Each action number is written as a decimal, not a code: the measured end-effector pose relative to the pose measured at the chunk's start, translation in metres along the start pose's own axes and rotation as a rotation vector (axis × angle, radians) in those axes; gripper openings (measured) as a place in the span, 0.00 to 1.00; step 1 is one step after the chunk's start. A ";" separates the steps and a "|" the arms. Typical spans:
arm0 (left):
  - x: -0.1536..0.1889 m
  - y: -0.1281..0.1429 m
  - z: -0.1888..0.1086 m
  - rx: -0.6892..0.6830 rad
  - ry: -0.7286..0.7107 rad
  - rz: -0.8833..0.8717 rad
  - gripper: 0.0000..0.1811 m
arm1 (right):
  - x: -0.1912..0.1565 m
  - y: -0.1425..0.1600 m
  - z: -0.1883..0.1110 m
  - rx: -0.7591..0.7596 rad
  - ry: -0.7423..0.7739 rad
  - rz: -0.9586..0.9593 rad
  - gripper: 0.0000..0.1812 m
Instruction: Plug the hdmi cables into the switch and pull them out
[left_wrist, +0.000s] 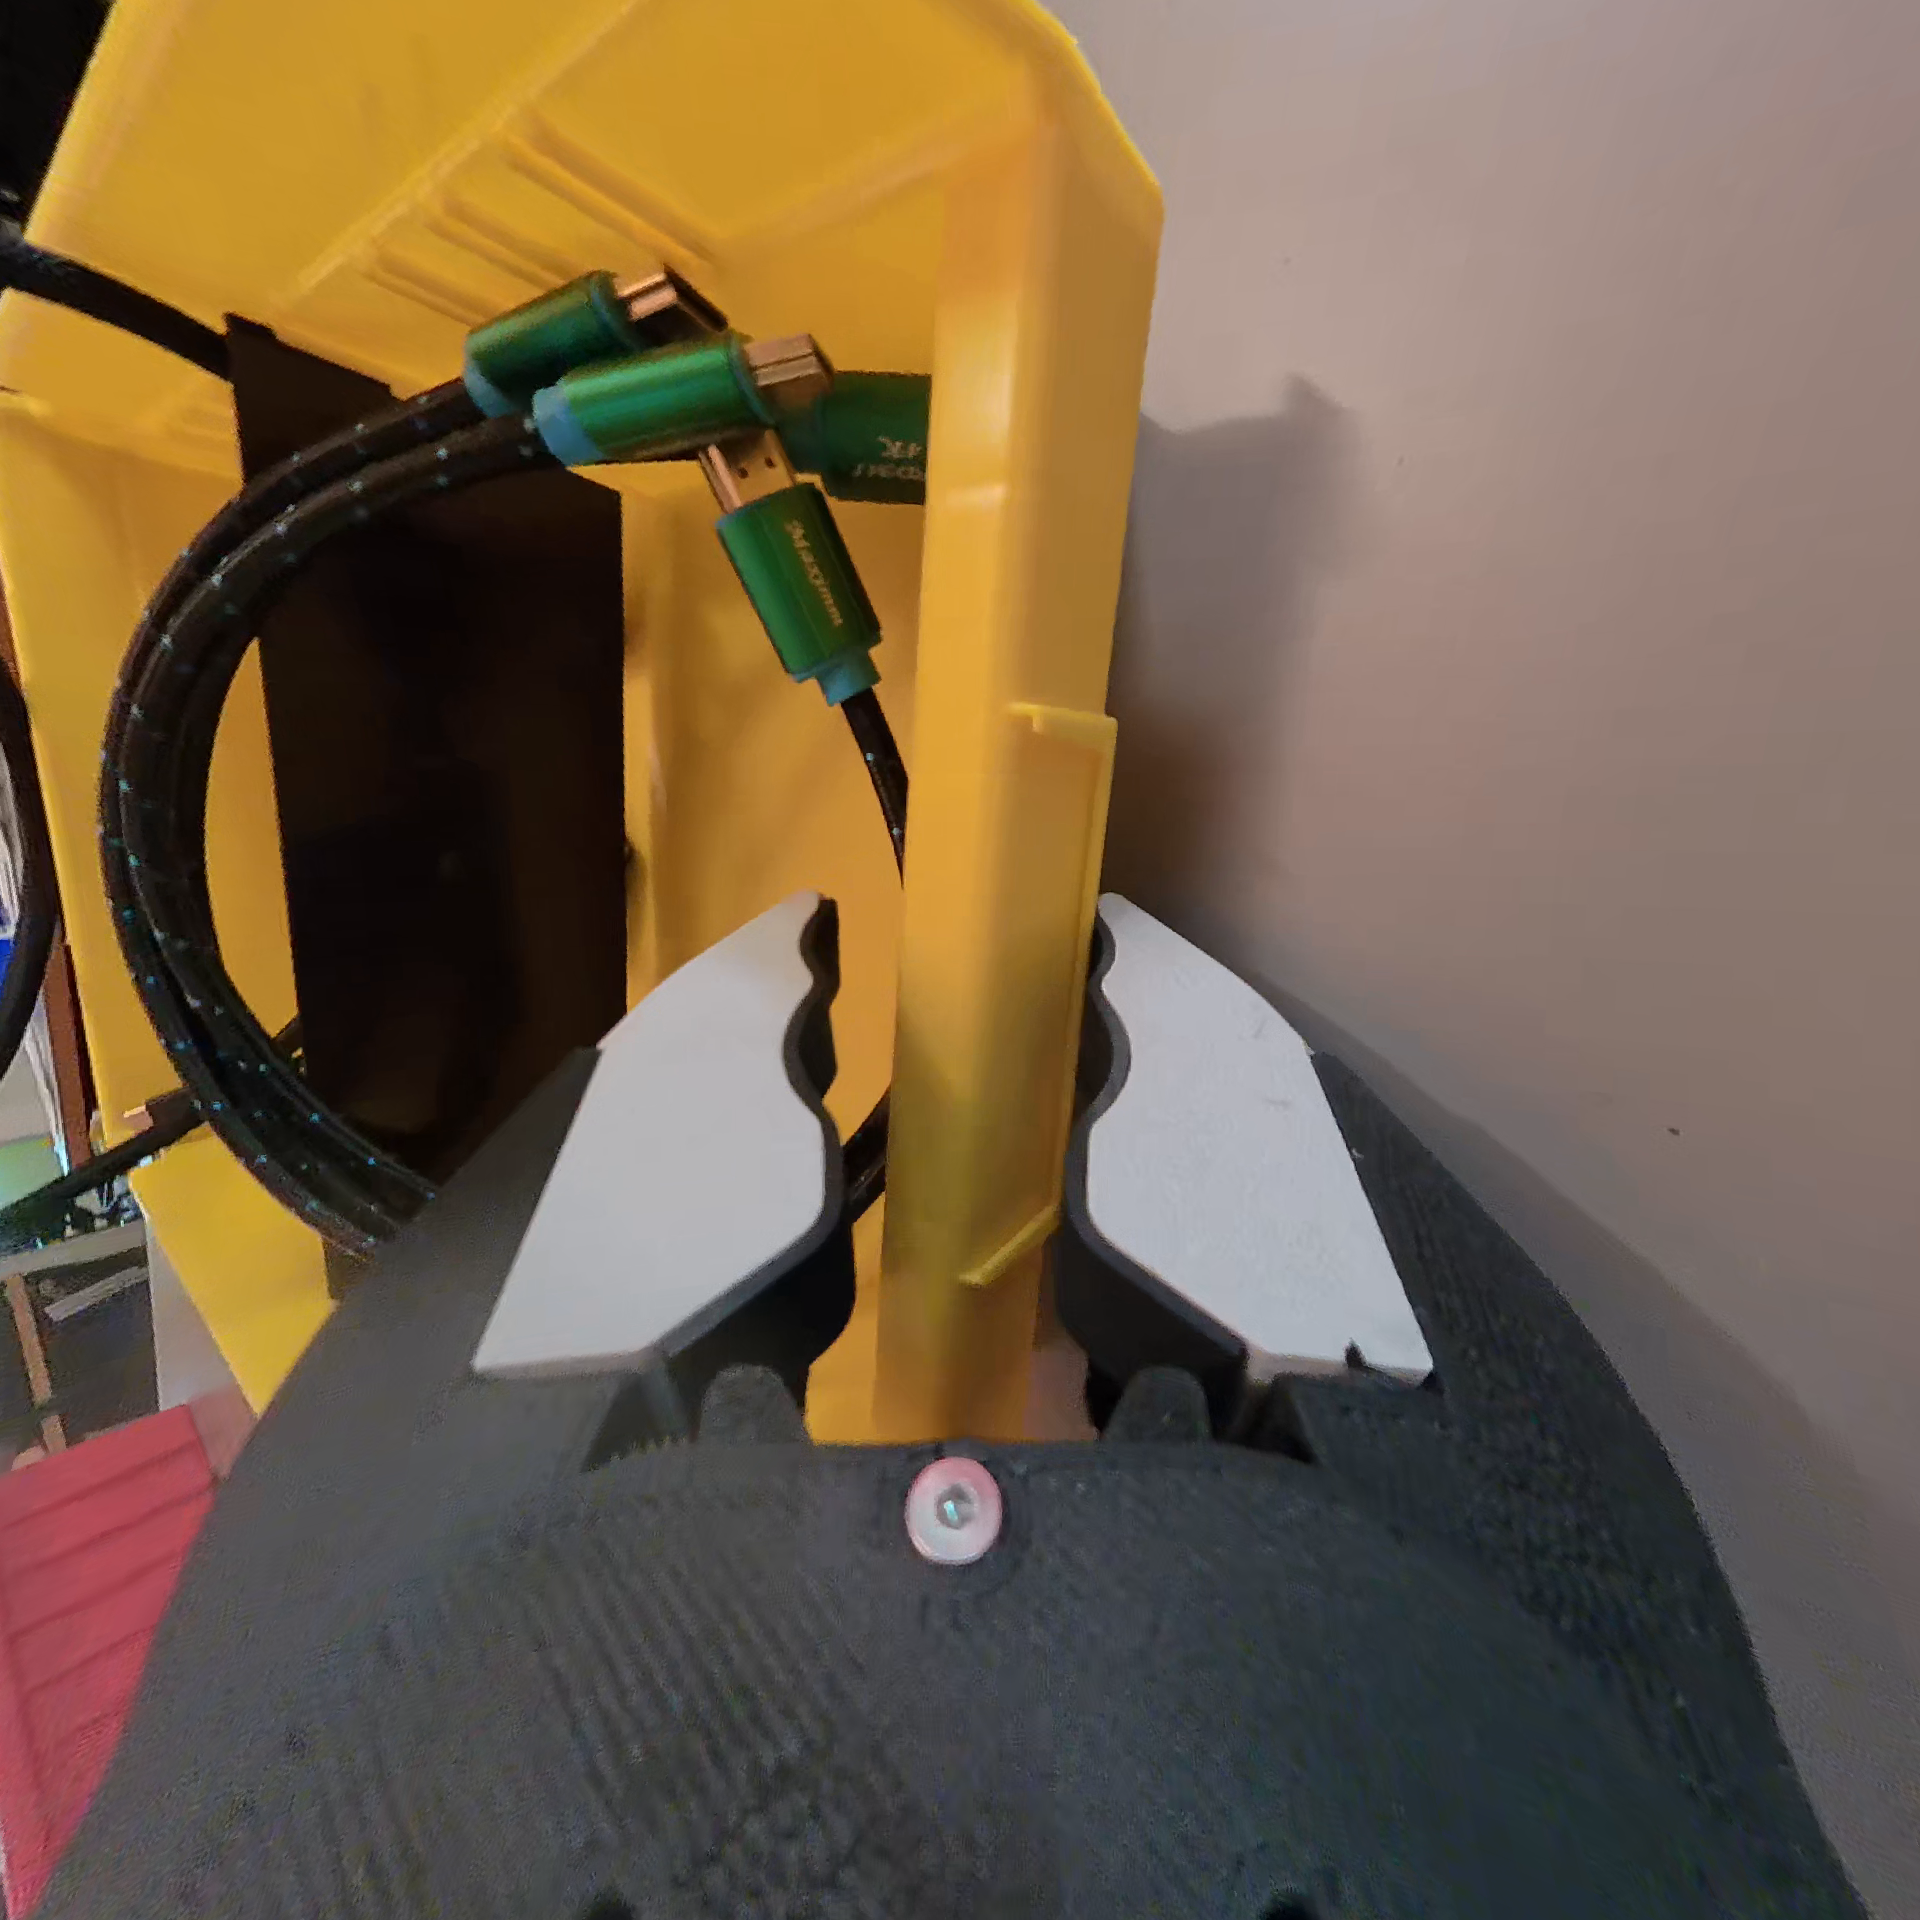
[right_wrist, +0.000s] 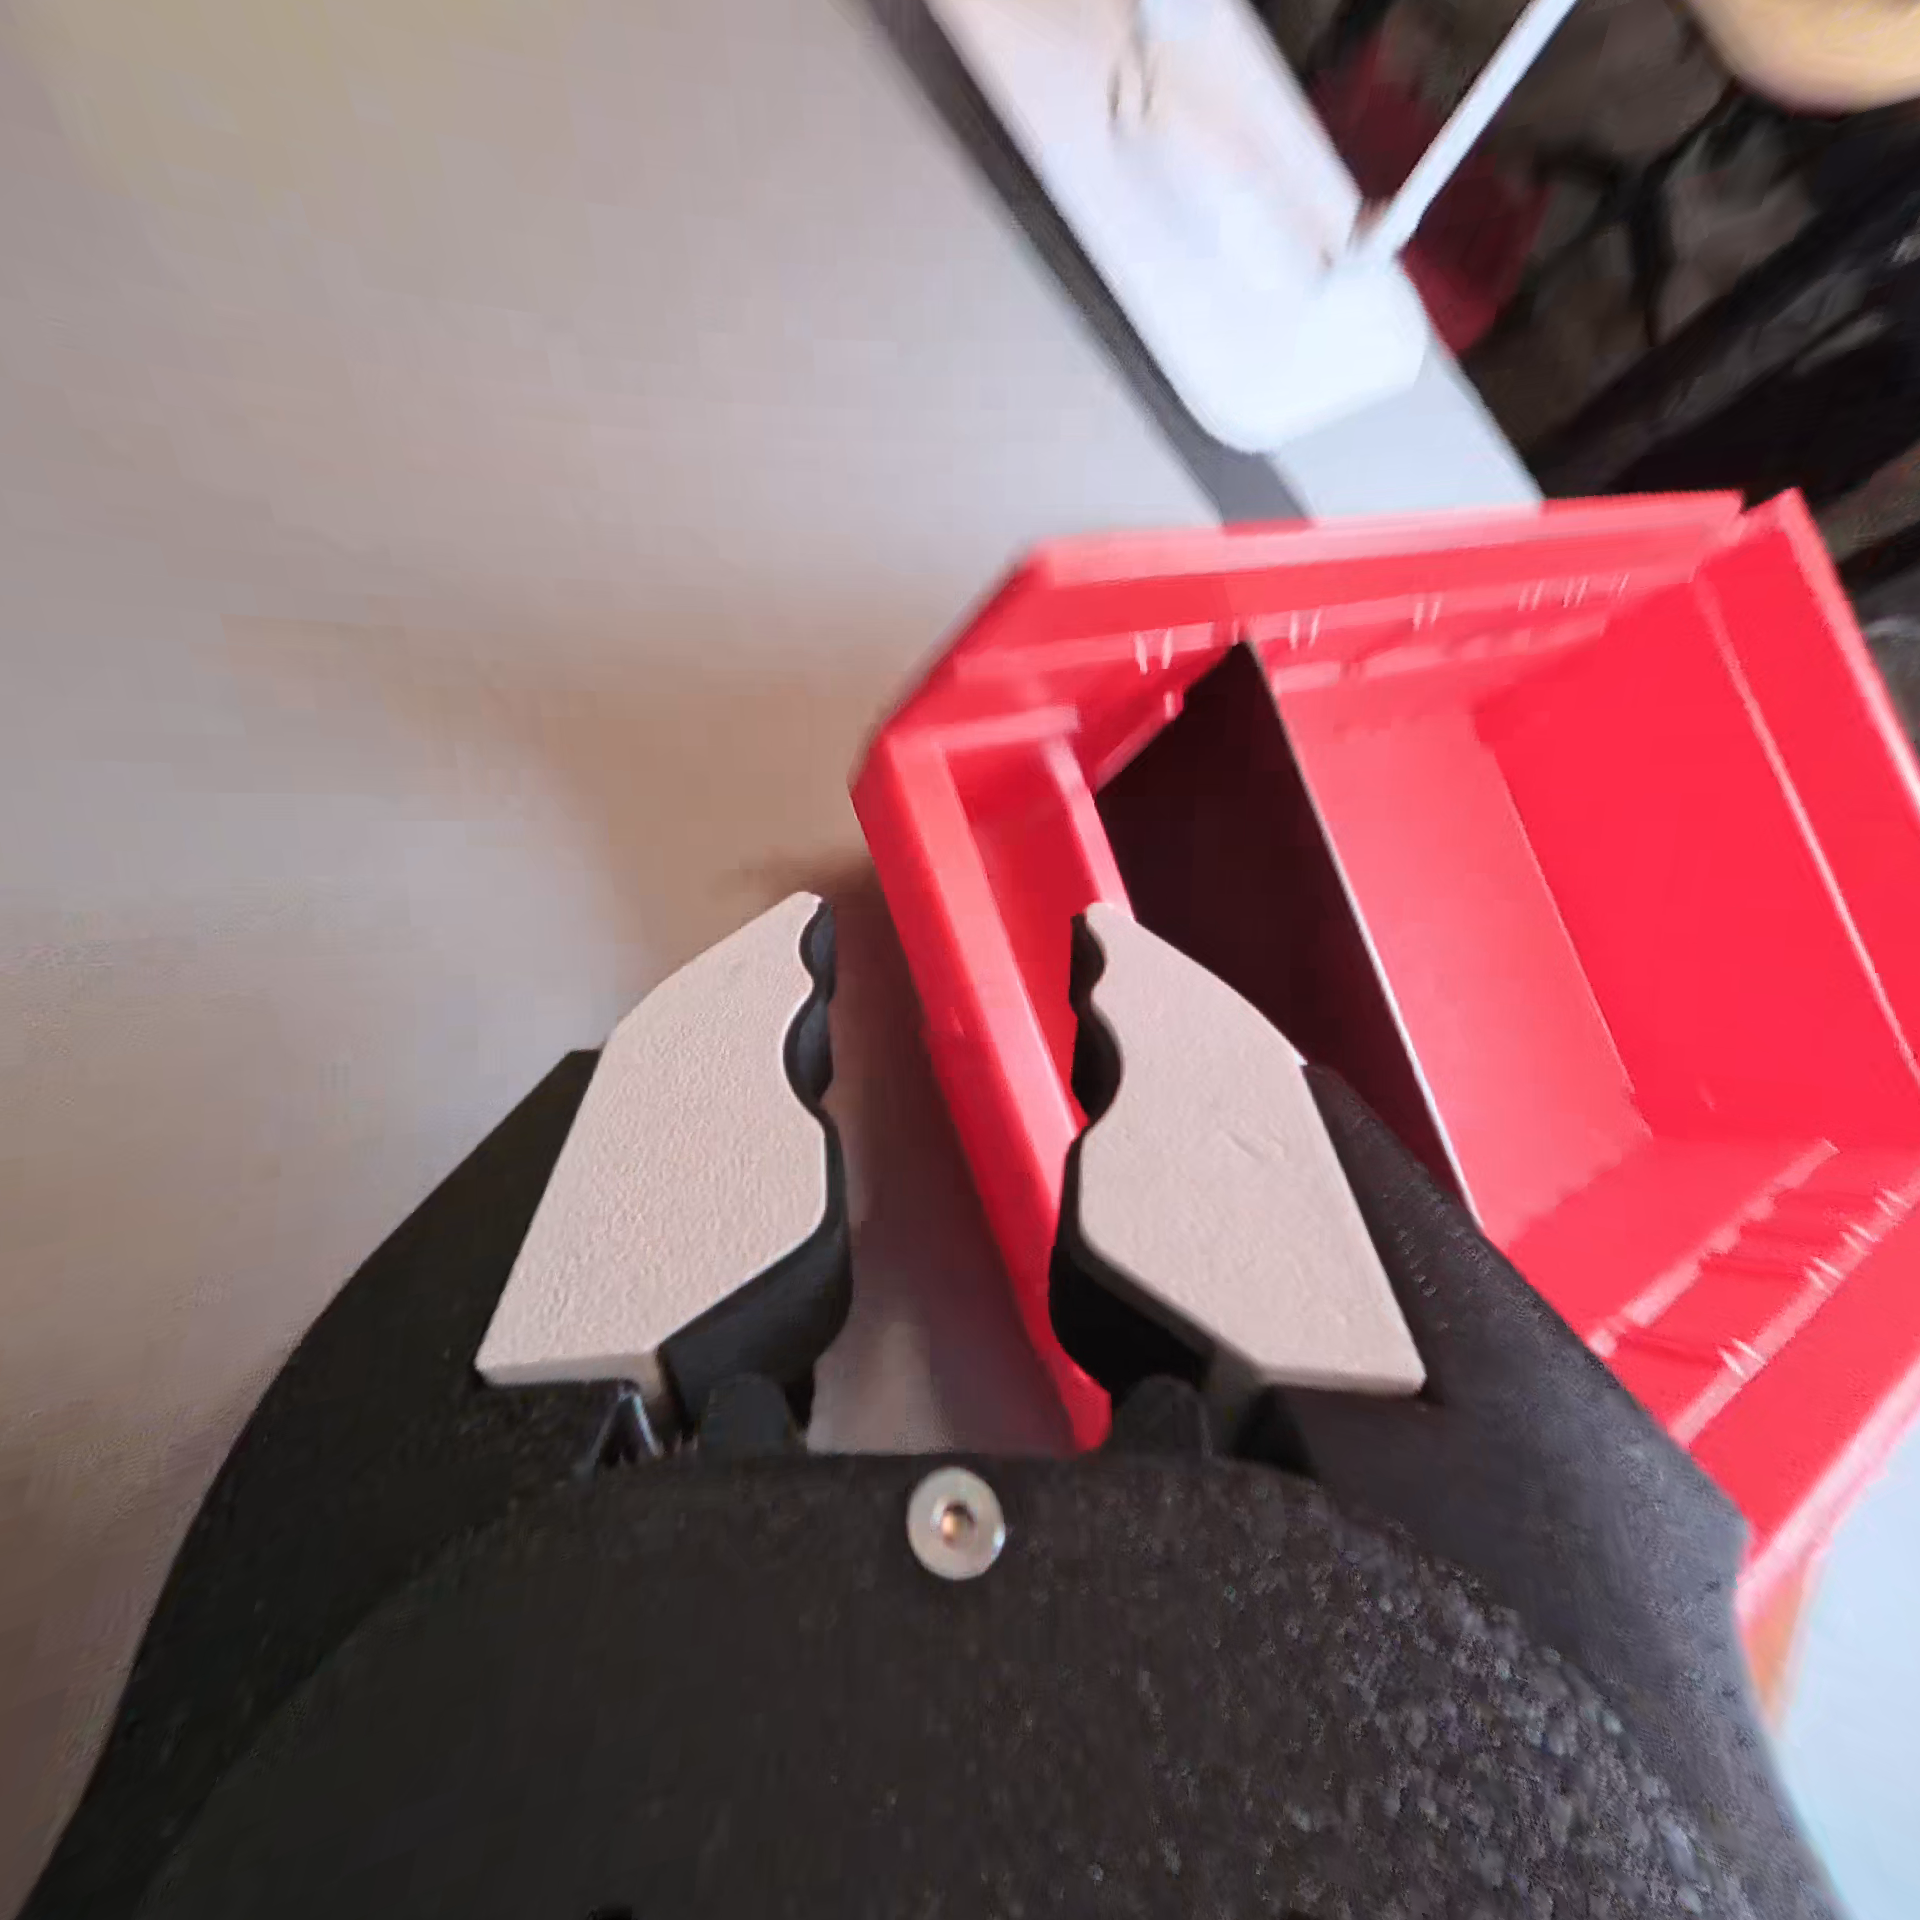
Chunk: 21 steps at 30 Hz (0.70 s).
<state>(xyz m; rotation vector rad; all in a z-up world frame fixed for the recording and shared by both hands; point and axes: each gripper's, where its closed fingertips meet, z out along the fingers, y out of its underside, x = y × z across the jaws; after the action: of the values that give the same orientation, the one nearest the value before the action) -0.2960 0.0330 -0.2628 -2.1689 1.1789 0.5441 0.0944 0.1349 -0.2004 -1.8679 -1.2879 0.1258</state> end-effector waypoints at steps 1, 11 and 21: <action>-0.001 0.000 0.000 0.001 -0.012 -0.012 0.25 | -0.006 -0.016 -0.004 0.091 -0.012 0.049 0.24; -0.051 -0.041 -0.070 0.219 -0.016 -0.164 0.23 | -0.050 -0.063 0.003 0.577 -0.093 0.319 0.19; -0.189 -0.025 -0.064 0.000 -0.248 -0.019 0.24 | -0.063 -0.060 0.005 0.559 -0.036 0.197 0.15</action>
<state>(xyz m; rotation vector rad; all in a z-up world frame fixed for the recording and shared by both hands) -0.3692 0.1141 -0.0936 -2.0408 1.0222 0.7800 0.0192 0.0936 -0.1854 -1.5012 -0.9598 0.5660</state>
